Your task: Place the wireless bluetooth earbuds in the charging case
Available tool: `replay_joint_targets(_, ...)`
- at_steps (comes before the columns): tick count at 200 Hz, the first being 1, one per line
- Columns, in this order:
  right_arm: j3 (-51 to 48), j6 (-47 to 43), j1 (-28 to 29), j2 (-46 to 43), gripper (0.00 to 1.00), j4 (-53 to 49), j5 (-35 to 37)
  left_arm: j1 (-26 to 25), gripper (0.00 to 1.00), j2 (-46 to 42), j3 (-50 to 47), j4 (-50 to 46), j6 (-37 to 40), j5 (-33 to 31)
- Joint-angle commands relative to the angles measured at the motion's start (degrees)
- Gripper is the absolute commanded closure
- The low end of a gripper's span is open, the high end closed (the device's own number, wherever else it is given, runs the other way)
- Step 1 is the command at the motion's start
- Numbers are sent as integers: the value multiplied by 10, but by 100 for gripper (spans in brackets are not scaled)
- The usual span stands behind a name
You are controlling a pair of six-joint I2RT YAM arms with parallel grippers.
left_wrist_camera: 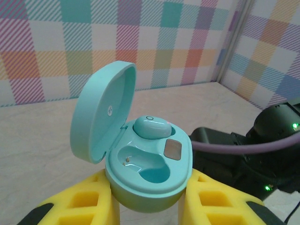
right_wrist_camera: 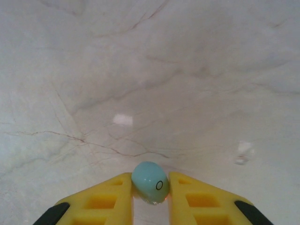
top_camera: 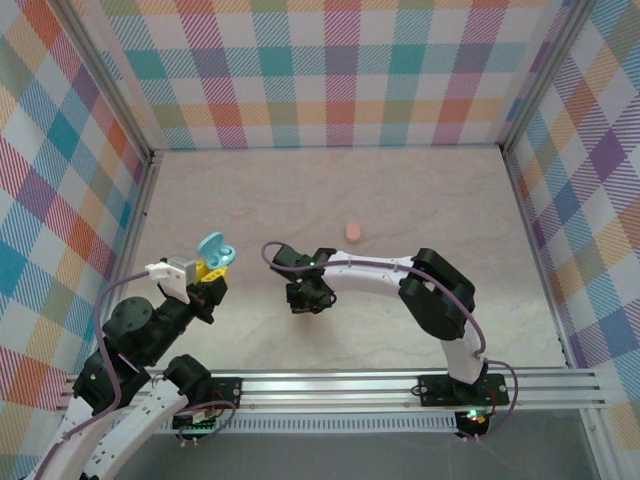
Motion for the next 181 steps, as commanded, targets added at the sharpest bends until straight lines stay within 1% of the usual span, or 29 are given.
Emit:
replay_joint_targets(1, -22, -22, -9, -38, 77, 10, 4, -7, 82, -7, -18, 44, 5, 47)
replay_joint_targets(43, -34, -41, -27, -95, 77, -13, 4, -7, 82, -9, -41, 75, 13, 90)
replay_joint_targets(85, -22, -77, -33, -206, 77, -65, 24, -7, 82, -12, -46, 86, 33, 113)
replay_joint_targets(104, -13, -83, -33, -257, 76, -84, 43, -7, 82, -8, -50, 100, 41, 123)
replay_joint_targets(122, 2, -84, -33, -295, 76, -94, 45, -7, 82, 0, -56, 116, 44, 125)
replay_joint_targets(141, 25, -84, -33, -315, 76, -101, 36, -7, 81, 12, -64, 131, 44, 124)
replay_joint_targets(148, 33, -85, -32, -319, 76, -102, 30, -7, 81, 19, -67, 158, 44, 125)
replay_joint_targets(181, 72, -89, -33, -321, 76, -114, 9, -7, 82, 68, -68, 197, 42, 143)
